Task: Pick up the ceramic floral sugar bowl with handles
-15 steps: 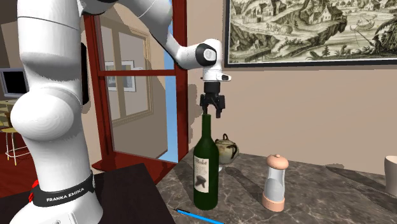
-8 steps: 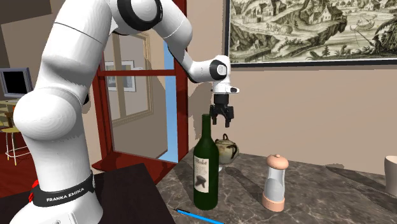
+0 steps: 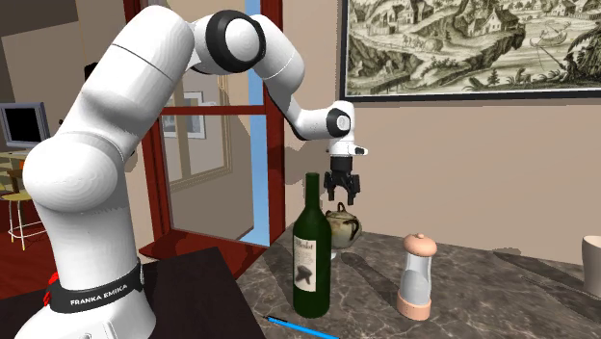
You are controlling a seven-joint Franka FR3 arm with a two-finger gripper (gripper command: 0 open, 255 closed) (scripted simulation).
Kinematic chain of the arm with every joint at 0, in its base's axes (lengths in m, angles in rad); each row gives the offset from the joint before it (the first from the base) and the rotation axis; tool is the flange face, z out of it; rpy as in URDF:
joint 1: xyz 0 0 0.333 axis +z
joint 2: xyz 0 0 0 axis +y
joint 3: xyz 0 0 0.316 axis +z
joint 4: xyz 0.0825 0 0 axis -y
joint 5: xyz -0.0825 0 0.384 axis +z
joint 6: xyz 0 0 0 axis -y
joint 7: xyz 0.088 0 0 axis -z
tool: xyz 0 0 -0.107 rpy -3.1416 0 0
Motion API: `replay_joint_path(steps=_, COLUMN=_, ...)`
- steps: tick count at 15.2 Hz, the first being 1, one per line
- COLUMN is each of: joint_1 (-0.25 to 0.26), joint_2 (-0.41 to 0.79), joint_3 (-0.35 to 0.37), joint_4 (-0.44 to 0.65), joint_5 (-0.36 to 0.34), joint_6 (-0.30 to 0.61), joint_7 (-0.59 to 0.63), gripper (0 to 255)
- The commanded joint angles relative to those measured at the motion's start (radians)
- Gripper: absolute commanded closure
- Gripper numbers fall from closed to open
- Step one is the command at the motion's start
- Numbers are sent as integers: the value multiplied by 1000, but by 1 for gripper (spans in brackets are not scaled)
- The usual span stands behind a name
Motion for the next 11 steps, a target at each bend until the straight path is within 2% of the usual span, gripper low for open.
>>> replay_joint_path(steps=1, joint_1=2, joint_2=19, joint_3=-2, joint_4=2, joint_5=-4, joint_6=17, joint_7=3, gripper=0)
replay_joint_path(steps=4, joint_1=3, joint_2=31, joint_3=-4, joint_4=-1, joint_5=-6, joint_6=31, joint_7=6, gripper=0)
replay_joint_path(steps=5, joint_1=3, joint_2=32, joint_3=-4, joint_4=0, joint_5=-7, joint_6=32, joint_7=7, gripper=255)
replay_joint_path(steps=11, joint_1=3, joint_2=31, joint_3=-4, joint_4=-2, joint_5=-6, joint_6=33, joint_7=7, gripper=255)
